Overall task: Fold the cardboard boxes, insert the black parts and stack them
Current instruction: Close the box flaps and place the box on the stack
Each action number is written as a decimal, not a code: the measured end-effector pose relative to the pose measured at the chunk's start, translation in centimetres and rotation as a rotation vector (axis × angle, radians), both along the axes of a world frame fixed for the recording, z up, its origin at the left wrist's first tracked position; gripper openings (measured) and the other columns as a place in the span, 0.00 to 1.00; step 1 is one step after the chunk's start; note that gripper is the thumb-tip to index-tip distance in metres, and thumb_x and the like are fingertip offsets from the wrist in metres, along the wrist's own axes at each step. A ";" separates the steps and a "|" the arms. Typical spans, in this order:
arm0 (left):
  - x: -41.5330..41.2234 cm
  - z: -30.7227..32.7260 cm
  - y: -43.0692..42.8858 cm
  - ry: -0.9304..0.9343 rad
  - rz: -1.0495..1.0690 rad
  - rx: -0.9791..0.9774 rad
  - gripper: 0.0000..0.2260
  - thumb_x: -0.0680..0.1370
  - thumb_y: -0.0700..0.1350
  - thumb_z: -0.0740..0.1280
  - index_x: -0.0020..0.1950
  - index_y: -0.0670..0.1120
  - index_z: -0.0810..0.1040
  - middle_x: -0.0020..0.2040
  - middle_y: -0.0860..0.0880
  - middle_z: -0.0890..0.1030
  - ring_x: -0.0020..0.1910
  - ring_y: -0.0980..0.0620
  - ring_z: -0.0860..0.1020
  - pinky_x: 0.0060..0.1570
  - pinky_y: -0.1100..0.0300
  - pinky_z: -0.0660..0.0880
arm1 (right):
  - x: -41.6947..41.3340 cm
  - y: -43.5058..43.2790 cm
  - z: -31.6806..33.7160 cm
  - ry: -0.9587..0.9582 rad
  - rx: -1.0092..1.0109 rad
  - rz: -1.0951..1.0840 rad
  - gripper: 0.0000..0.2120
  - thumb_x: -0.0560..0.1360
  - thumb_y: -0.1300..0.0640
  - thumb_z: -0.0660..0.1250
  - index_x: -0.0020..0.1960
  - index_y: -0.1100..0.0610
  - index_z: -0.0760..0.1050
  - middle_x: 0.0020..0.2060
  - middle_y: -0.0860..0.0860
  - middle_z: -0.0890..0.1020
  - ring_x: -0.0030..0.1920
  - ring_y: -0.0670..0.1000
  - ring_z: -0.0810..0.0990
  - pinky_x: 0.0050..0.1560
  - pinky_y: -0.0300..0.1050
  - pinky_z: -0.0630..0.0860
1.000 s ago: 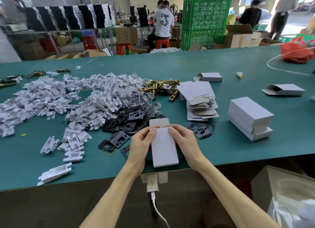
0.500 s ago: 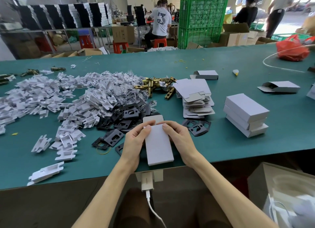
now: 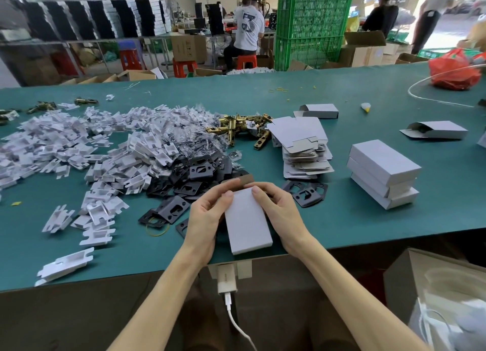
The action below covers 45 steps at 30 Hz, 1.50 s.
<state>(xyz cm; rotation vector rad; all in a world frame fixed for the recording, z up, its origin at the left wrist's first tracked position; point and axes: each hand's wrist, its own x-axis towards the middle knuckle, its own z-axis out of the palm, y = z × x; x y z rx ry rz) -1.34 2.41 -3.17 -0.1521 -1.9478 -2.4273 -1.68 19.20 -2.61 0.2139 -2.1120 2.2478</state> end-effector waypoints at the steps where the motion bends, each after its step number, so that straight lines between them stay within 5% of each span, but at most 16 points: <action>1: 0.0 -0.1 0.0 0.023 -0.003 0.002 0.11 0.83 0.43 0.67 0.64 0.51 0.84 0.62 0.45 0.85 0.58 0.45 0.82 0.59 0.45 0.79 | 0.0 0.0 -0.1 0.014 -0.011 -0.006 0.07 0.82 0.52 0.67 0.58 0.51 0.81 0.52 0.50 0.84 0.50 0.50 0.82 0.48 0.47 0.80; 5: -0.4 -0.6 0.0 0.065 0.051 0.026 0.17 0.82 0.41 0.69 0.68 0.57 0.81 0.57 0.48 0.86 0.52 0.48 0.83 0.52 0.51 0.83 | -0.2 -0.3 -0.1 -0.033 -0.100 -0.024 0.15 0.79 0.50 0.70 0.63 0.52 0.73 0.52 0.52 0.85 0.51 0.50 0.83 0.48 0.45 0.80; 9: -0.7 -0.9 -0.2 0.073 0.229 0.003 0.11 0.82 0.40 0.69 0.61 0.52 0.85 0.57 0.47 0.86 0.55 0.42 0.83 0.58 0.39 0.79 | -0.2 -0.6 0.0 -0.038 0.026 0.011 0.20 0.76 0.40 0.68 0.63 0.49 0.75 0.53 0.45 0.84 0.53 0.42 0.82 0.50 0.38 0.77; 12: -1.4 -0.1 0.0 0.051 0.403 0.099 0.09 0.82 0.38 0.69 0.54 0.50 0.87 0.53 0.48 0.87 0.54 0.44 0.84 0.56 0.45 0.80 | -0.2 -0.7 -0.3 0.005 0.161 0.128 0.19 0.78 0.47 0.71 0.67 0.47 0.73 0.54 0.47 0.85 0.53 0.42 0.83 0.54 0.38 0.78; 16: -3.2 1.1 -0.1 -0.041 0.584 0.242 0.08 0.83 0.38 0.68 0.50 0.48 0.84 0.48 0.48 0.85 0.50 0.48 0.80 0.51 0.48 0.76 | -0.1 -0.7 0.0 0.015 0.101 0.156 0.20 0.78 0.54 0.72 0.69 0.49 0.74 0.50 0.54 0.86 0.42 0.45 0.83 0.42 0.41 0.80; 19: -3.9 1.3 0.0 -0.057 0.525 0.198 0.02 0.83 0.41 0.69 0.52 0.45 0.82 0.48 0.47 0.83 0.50 0.47 0.79 0.49 0.50 0.76 | -0.2 -0.5 -0.1 -0.012 -0.028 0.072 0.18 0.78 0.57 0.73 0.66 0.54 0.75 0.50 0.58 0.86 0.44 0.48 0.84 0.46 0.45 0.81; 25: -4.6 1.0 -0.3 -0.105 0.279 0.084 0.16 0.81 0.56 0.69 0.52 0.42 0.79 0.46 0.46 0.86 0.44 0.53 0.84 0.40 0.61 0.81 | -1.0 0.4 -0.8 -0.115 -0.337 -0.194 0.15 0.80 0.50 0.69 0.63 0.55 0.74 0.48 0.47 0.86 0.51 0.48 0.82 0.55 0.47 0.77; 31: -4.0 0.0 -0.7 -0.068 0.128 0.001 0.21 0.79 0.54 0.70 0.64 0.41 0.81 0.58 0.42 0.86 0.56 0.46 0.83 0.55 0.51 0.81 | -0.9 -0.2 -0.7 -0.054 -0.182 -0.299 0.14 0.82 0.48 0.66 0.62 0.54 0.79 0.52 0.47 0.85 0.52 0.45 0.81 0.56 0.41 0.75; 37: -3.5 -0.6 -0.8 0.043 0.173 -0.009 0.10 0.84 0.45 0.67 0.62 0.45 0.84 0.56 0.44 0.87 0.53 0.48 0.83 0.57 0.47 0.79 | -0.6 -0.7 -0.6 0.067 0.092 -0.170 0.11 0.84 0.48 0.61 0.56 0.53 0.78 0.50 0.54 0.83 0.48 0.46 0.77 0.52 0.47 0.74; 45: -3.8 -0.8 -0.8 0.001 0.171 0.006 0.11 0.85 0.47 0.64 0.57 0.52 0.88 0.56 0.45 0.87 0.55 0.48 0.85 0.54 0.55 0.82 | -0.8 -0.4 -0.8 0.031 0.013 -0.131 0.11 0.84 0.55 0.63 0.62 0.45 0.79 0.54 0.42 0.85 0.53 0.40 0.80 0.57 0.36 0.75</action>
